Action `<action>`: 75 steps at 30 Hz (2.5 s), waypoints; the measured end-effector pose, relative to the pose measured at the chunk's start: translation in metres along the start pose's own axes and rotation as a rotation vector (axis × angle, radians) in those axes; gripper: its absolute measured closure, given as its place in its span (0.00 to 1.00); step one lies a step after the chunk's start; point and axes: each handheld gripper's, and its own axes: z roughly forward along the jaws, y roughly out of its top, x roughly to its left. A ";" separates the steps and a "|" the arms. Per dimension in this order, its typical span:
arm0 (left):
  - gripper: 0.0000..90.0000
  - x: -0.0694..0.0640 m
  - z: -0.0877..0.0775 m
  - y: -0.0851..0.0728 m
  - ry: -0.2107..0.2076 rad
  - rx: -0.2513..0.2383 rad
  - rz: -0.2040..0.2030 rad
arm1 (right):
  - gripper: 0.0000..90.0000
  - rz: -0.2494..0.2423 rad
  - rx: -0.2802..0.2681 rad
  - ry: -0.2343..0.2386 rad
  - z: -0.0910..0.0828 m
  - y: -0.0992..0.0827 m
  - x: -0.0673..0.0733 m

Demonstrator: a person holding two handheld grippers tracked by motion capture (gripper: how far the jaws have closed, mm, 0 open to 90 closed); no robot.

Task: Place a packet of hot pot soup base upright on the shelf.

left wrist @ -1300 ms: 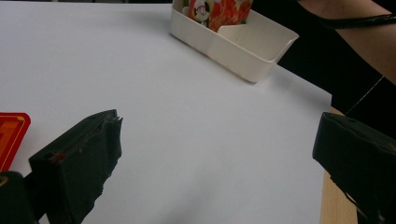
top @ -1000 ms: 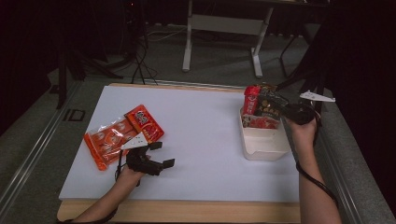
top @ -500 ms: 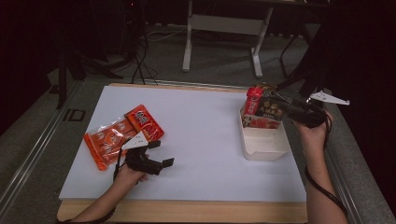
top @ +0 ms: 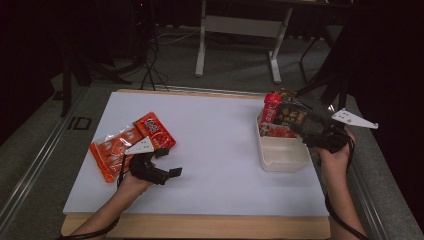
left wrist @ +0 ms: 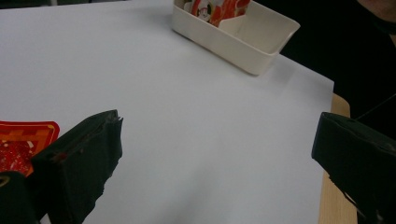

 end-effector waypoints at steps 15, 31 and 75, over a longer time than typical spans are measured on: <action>0.12 0.024 -0.054 0.005 0.136 0.010 0.011 | 0.15 -0.053 0.034 0.159 0.001 -0.026 0.059; 0.79 0.072 -0.109 -0.007 0.374 0.038 -0.100 | 0.16 -0.024 0.055 0.253 0.004 -0.043 0.075; 1.00 0.176 -0.120 -0.048 0.666 0.242 -0.206 | 0.17 -0.009 0.139 0.330 0.025 -0.064 0.072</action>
